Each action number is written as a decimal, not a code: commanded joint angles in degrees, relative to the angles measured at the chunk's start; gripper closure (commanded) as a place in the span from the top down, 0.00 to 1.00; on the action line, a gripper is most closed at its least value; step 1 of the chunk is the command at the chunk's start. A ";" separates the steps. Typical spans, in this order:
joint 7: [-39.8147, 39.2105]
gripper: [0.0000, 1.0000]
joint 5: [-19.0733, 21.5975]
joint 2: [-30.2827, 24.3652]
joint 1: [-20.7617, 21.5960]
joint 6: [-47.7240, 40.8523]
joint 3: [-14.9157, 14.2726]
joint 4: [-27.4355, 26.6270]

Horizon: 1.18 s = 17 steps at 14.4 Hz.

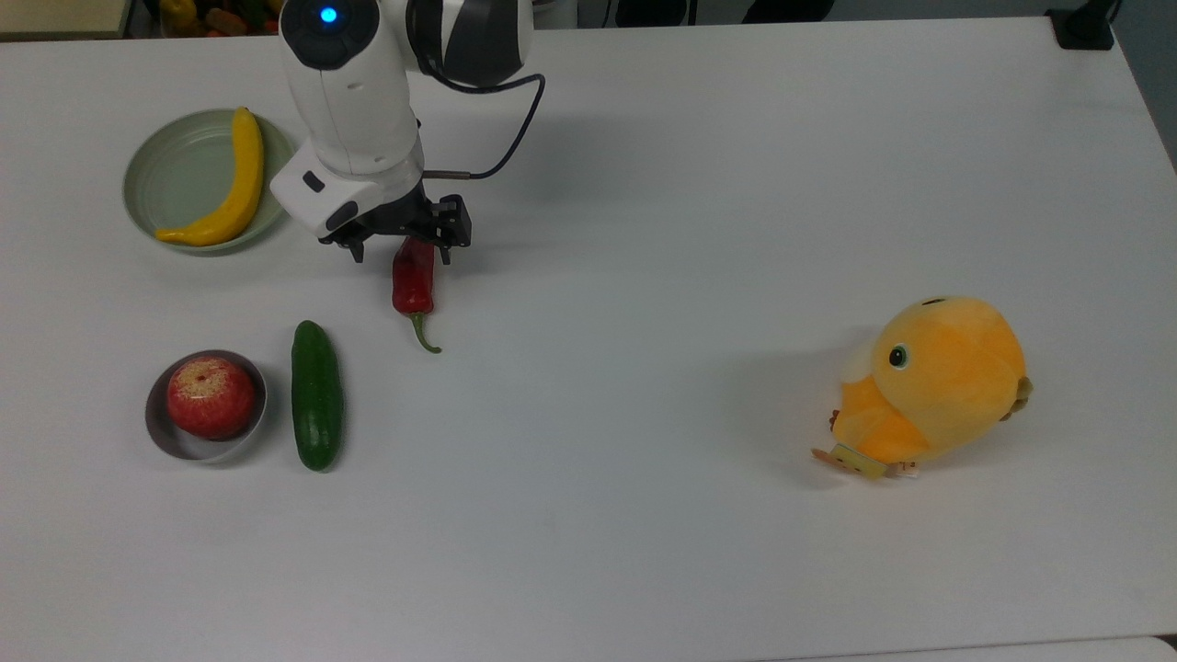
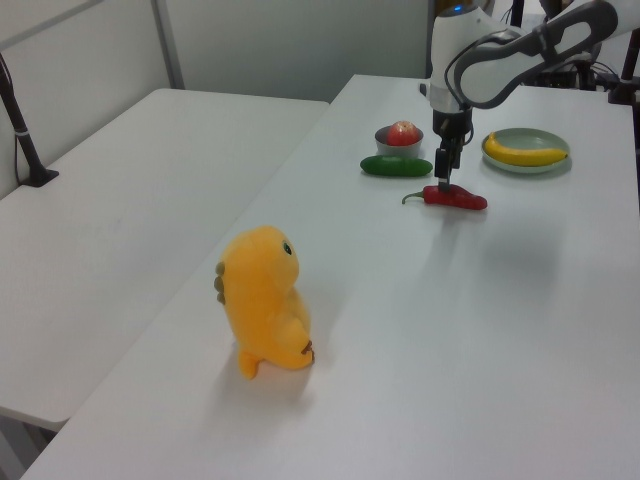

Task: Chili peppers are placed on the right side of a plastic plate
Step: 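Close the gripper on the red chili pepper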

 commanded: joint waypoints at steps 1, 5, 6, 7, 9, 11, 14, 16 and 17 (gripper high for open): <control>-1.16 1.00 -1.00 1.31 0.27 1.46 -0.34 -0.61; -1.07 0.76 -1.00 2.19 0.44 2.95 -0.34 -0.78; -1.07 0.61 -1.00 2.19 0.44 3.22 -0.34 -1.22; -1.07 0.49 -0.91 2.19 0.44 3.22 -0.25 -1.22; -1.07 0.27 -0.91 2.19 0.44 3.13 -0.25 -1.22; -0.99 0.19 -0.82 2.19 0.44 3.13 -0.25 -1.13; -0.99 0.16 -0.82 1.84 0.44 2.61 -0.25 -0.96; -0.72 0.16 -0.73 1.05 0.44 2.17 -0.16 -0.78; -0.55 0.16 -0.73 0.27 0.44 1.90 -0.16 -0.70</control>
